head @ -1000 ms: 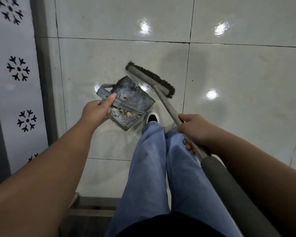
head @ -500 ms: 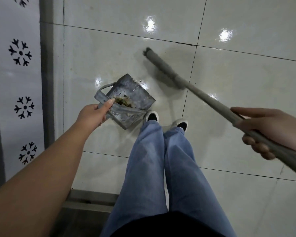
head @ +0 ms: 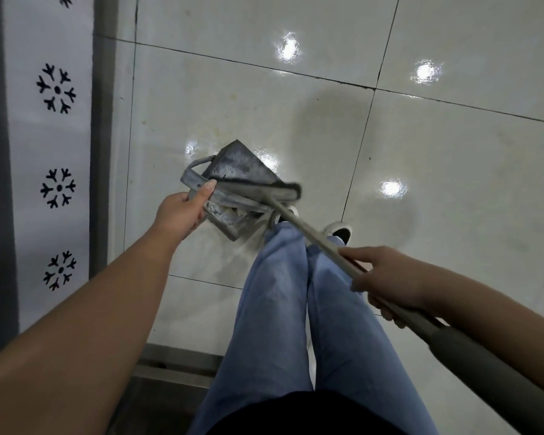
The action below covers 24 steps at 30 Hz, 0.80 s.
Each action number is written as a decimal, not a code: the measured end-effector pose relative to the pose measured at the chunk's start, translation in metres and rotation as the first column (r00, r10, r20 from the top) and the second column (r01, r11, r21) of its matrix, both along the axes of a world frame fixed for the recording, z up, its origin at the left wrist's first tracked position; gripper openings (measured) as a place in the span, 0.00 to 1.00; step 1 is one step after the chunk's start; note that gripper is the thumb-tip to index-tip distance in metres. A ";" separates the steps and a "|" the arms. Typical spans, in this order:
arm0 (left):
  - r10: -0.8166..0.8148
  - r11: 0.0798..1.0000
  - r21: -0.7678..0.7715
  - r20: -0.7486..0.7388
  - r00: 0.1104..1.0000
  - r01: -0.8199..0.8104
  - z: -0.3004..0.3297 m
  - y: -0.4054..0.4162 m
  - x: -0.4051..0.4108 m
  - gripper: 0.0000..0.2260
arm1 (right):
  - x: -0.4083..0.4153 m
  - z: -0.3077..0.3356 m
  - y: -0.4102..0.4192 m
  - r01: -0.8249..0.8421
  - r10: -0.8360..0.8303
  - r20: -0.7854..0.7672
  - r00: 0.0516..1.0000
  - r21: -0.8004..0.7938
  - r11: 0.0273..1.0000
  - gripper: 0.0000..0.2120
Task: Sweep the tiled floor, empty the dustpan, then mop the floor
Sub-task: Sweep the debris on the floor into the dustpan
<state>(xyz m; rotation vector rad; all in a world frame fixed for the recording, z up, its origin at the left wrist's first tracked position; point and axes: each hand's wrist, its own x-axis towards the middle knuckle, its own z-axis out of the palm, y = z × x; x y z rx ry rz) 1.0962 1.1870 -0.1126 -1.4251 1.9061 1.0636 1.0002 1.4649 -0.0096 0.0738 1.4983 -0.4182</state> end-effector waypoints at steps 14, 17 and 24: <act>-0.156 0.988 0.020 0.009 0.988 0.156 0.009 -0.001 -0.005 0.27 | -0.033 0.055 0.071 0.536 -0.526 -0.107 0.844 0.217 0.816 0.21; -0.188 0.982 0.029 -0.021 0.982 0.188 0.017 0.008 -0.016 0.26 | -0.033 0.060 0.092 0.605 -0.587 -0.149 0.796 0.251 0.756 0.22; -0.419 0.905 0.060 -0.038 0.907 0.421 0.019 0.048 -0.066 0.27 | -0.023 0.061 0.145 0.810 -0.783 -0.226 0.580 0.267 0.522 0.21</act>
